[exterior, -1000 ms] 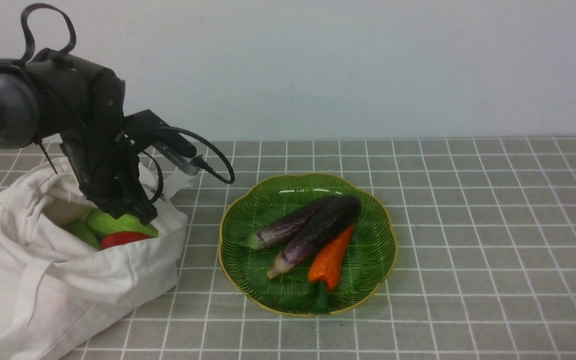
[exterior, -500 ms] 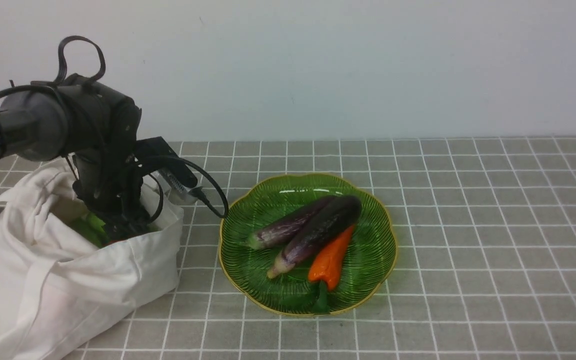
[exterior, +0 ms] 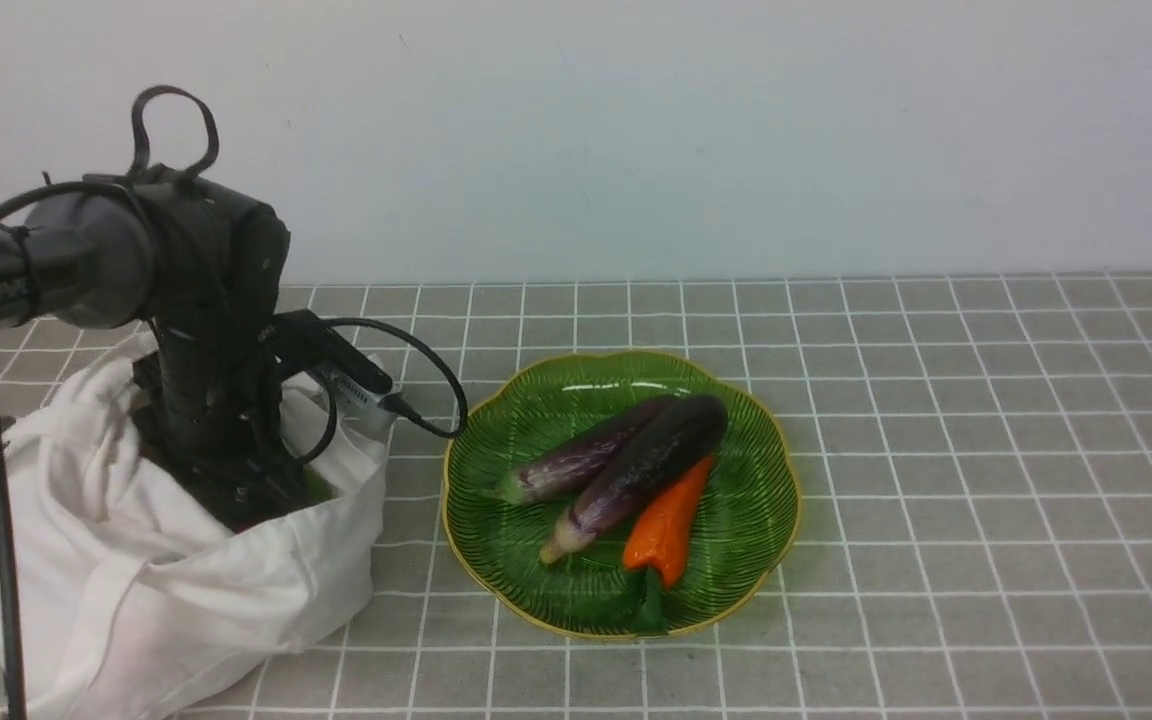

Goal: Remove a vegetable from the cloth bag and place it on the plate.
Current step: Use the left arm to grab a chayote from the bag

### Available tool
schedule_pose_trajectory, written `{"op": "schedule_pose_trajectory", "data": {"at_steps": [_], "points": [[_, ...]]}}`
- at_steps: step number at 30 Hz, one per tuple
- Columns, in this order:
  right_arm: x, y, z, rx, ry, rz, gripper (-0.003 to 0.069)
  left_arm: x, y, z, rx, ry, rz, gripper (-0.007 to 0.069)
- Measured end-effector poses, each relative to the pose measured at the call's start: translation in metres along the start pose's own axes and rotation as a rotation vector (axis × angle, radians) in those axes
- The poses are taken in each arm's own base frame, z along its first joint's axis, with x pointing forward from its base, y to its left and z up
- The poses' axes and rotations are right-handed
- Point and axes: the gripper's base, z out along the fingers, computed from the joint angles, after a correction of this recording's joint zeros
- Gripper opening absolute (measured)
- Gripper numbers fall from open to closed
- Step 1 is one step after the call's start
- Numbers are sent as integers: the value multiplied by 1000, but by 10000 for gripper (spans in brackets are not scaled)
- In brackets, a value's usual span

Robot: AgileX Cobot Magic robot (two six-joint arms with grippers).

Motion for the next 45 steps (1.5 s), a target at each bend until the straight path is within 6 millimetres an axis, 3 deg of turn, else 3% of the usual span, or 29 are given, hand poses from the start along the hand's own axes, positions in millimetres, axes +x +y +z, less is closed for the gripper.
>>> {"op": "schedule_pose_trajectory", "data": {"at_steps": [4,5,7,9,13,16,17,22,27,30,34,38,40,45], "points": [[0,0,0,0,0,0,-15,-2,-3,12,27,23,-19,372],[0,0,0,0,0,0,-15,-3,-5,14,42,27,-38,255],[0,0,0,0,0,0,-15,-3,-6,13,53,30,-70,99],[0,0,0,0,0,0,-15,-1,-6,9,45,25,-99,28],[0,0,0,0,0,0,-15,4,-3,-13,27,-18,-133,-1],[0,0,0,0,0,0,-15,18,1,-63,-19,-138,-175,-5],[0,0,0,0,0,0,-15,20,1,-69,-23,-152,-179,-5],[0,0,0,0,0,0,-15,48,-2,-134,-48,-326,-233,-5],[0,0,0,0,0,0,-15,67,-10,-162,-14,-376,-254,-5],[0,0,0,0,0,0,-15,69,-12,-162,7,-357,-221,-5],[0,0,0,0,0,0,-15,62,-15,-141,40,-299,-171,-5],[0,0,0,0,0,0,-15,46,-15,-109,80,-208,-143,15],[0,0,0,0,0,0,-15,37,-17,-91,121,-166,-140,74],[0,0,0,0,0,0,-15,28,-21,-69,179,-120,-144,230]]}}
